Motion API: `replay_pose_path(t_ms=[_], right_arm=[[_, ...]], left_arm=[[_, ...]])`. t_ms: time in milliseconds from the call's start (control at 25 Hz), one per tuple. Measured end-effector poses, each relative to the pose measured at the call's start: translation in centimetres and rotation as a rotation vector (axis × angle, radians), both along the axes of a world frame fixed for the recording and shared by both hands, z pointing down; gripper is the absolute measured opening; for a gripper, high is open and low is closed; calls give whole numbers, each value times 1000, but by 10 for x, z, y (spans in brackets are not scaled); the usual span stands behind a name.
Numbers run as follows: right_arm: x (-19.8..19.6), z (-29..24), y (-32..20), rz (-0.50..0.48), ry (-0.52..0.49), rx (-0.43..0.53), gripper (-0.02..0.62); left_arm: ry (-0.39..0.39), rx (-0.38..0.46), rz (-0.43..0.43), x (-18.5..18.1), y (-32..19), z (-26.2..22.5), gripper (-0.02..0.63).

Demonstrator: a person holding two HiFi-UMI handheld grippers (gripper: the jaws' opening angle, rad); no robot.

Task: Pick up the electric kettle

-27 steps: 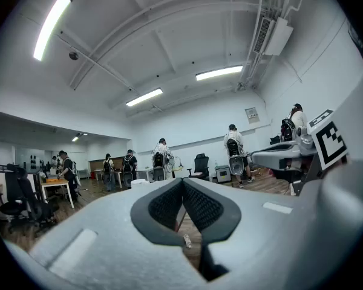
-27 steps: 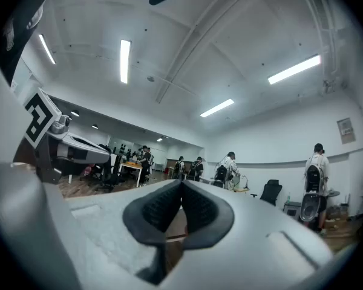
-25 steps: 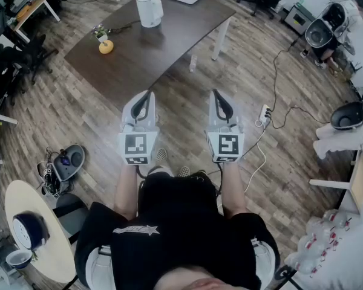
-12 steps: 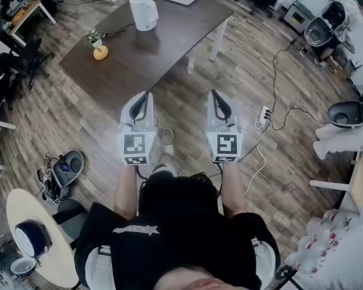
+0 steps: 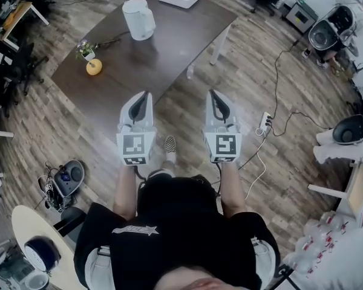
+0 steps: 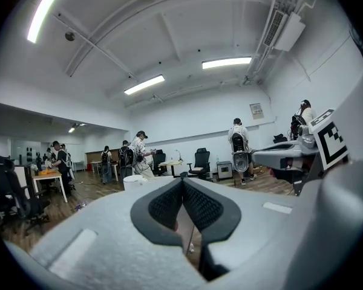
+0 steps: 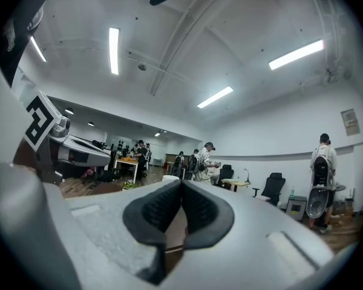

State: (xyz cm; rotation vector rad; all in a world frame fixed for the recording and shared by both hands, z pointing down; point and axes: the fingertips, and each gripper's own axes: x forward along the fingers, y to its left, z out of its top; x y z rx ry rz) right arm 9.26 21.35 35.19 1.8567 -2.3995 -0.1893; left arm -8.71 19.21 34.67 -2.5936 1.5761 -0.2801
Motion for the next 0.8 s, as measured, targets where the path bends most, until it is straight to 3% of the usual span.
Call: replay_pose_path(t_ms=[480, 800], right_arm=[[-19, 12, -138, -17, -1, -46, 5], [-24, 26, -202, 2, 1, -70, 5]], left_arm=[[5, -53, -9, -16, -135, 16, 11], [12, -72, -2, -24, -201, 28, 11]])
